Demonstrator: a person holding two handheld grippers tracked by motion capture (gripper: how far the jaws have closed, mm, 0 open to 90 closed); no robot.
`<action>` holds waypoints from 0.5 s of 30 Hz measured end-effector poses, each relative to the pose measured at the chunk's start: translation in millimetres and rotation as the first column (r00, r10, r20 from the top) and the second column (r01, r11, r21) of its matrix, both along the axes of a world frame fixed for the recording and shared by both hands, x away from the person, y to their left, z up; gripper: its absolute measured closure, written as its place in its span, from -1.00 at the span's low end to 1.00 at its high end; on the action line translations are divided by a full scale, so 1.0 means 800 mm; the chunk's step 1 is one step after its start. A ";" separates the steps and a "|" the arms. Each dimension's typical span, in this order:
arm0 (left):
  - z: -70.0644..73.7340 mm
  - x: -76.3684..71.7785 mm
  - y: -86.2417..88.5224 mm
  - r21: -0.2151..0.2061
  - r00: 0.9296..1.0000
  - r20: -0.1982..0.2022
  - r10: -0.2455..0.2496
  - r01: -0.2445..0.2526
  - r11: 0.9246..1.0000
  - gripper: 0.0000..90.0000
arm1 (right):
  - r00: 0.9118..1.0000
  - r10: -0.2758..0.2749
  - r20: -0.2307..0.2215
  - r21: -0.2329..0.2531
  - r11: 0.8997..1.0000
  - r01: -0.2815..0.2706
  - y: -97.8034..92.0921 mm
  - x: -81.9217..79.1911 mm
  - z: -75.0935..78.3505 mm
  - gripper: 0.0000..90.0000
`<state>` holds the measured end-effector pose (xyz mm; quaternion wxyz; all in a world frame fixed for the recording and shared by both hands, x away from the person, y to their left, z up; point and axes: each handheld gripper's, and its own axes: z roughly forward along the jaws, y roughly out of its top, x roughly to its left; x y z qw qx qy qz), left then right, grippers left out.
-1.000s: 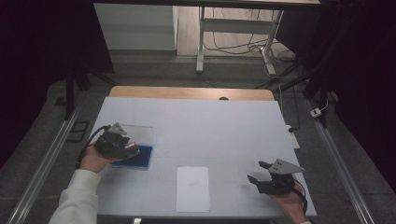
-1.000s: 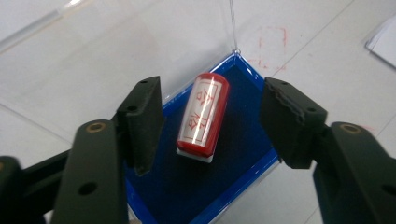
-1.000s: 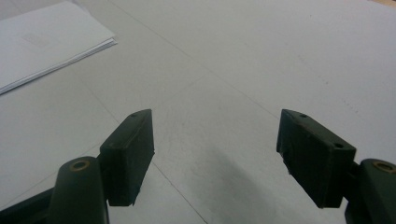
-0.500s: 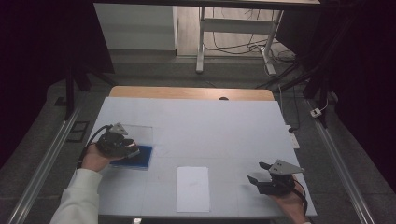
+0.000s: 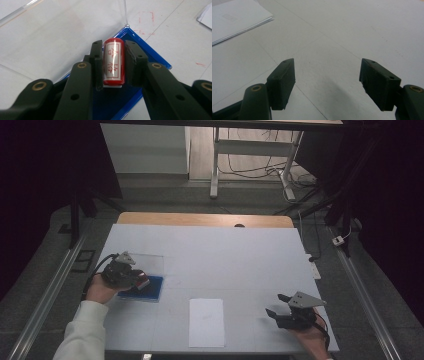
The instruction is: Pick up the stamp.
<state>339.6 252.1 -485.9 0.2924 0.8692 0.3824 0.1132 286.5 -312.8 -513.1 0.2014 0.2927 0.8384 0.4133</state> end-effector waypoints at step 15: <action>0.022 -0.012 0.010 -0.055 0.999 0.035 0.039 -0.037 0.998 0.57 | 1.000 0.001 -0.002 -0.006 1.000 -0.001 -0.001 0.000 0.000 -0.37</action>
